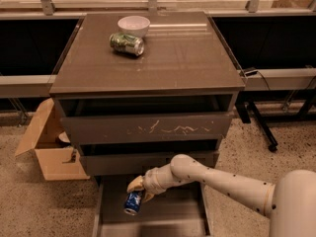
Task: Pick pepsi can from bottom drawer and place on counter
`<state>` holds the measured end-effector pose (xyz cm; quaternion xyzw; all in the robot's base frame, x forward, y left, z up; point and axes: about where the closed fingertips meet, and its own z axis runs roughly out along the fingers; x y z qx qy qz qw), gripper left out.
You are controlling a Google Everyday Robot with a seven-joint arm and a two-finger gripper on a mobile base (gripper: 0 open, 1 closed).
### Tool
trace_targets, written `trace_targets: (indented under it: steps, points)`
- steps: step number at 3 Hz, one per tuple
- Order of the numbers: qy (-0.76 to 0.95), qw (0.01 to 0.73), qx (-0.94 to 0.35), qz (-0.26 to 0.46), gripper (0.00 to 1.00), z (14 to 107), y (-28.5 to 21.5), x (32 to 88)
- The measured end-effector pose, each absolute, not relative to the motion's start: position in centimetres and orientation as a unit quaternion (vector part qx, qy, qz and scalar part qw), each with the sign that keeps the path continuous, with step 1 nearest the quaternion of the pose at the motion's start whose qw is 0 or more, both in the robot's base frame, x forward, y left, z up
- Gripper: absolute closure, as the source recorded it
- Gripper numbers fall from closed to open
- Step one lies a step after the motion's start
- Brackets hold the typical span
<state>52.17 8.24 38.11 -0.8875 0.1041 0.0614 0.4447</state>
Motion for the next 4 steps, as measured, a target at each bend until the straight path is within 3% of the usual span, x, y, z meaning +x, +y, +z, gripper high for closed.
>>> trace_targets:
  steps: [1, 3, 4]
  points:
    - [0.155, 0.492, -0.850, 0.106, 1.00, 40.1, 10.7, 52.3]
    - [0.150, 0.501, -0.847, 0.098, 1.00, 40.7, 10.5, 51.8]
    - [0.146, 0.519, -0.840, 0.057, 1.00, 44.5, 8.5, 50.9]
